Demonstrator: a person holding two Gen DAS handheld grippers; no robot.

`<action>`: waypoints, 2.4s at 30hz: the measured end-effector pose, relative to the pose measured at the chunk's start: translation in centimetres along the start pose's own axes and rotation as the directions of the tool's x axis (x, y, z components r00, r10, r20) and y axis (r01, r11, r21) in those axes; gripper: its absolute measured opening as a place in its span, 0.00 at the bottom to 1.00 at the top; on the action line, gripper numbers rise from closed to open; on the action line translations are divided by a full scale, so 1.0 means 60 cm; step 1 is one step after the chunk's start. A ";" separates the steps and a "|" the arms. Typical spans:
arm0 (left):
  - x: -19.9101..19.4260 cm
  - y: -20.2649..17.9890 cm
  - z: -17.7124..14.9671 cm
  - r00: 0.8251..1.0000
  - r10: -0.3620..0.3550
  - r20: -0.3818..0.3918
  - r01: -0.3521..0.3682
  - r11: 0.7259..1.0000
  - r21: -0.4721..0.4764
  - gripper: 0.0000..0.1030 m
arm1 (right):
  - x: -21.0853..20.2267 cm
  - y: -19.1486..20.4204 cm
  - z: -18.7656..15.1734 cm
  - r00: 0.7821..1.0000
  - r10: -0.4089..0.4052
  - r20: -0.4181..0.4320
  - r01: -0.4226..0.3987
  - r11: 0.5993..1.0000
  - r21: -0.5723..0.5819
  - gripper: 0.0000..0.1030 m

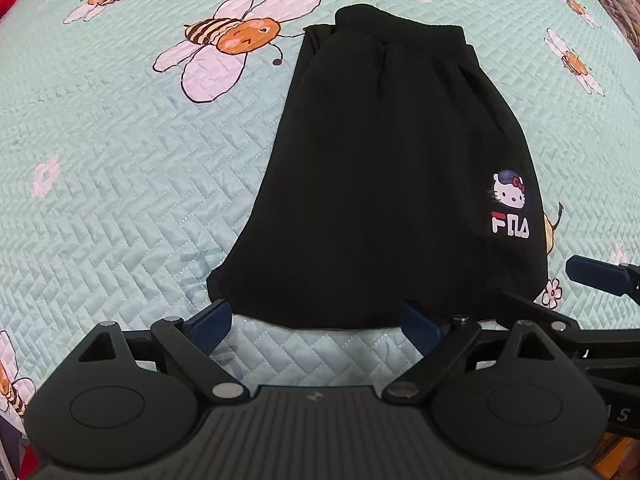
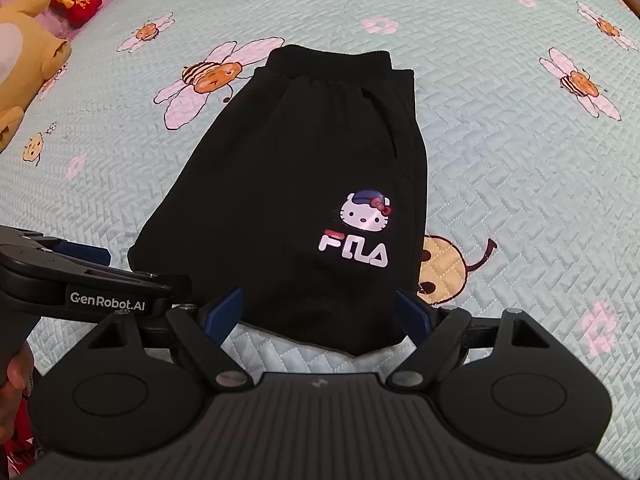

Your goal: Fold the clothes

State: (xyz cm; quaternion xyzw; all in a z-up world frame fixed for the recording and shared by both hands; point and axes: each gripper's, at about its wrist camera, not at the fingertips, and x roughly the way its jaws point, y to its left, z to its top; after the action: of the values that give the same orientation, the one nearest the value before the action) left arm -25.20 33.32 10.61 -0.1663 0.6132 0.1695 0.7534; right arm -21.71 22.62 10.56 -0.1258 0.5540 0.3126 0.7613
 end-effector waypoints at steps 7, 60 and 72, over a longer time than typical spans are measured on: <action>0.005 -0.002 0.000 1.000 -0.004 -0.007 0.004 1.000 0.000 0.91 | 0.003 -0.003 -0.004 1.000 0.007 -0.003 -0.007 1.000 0.009 0.80; -0.009 0.054 -0.055 0.928 -0.244 0.283 0.255 0.967 -0.004 0.91 | -0.023 -0.088 -0.090 0.916 0.194 0.352 -0.190 0.981 -0.046 0.80; 0.063 0.157 -0.030 0.828 -0.369 0.421 0.495 0.834 -0.244 0.91 | 0.061 -0.237 -0.089 0.768 0.414 0.488 -0.575 0.781 0.242 0.79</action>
State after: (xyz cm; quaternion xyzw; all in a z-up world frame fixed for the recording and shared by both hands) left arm -30.36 41.07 6.17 -0.3977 0.3721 0.1230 0.8296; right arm -16.36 9.96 3.11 0.2451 0.4447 0.4117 0.7568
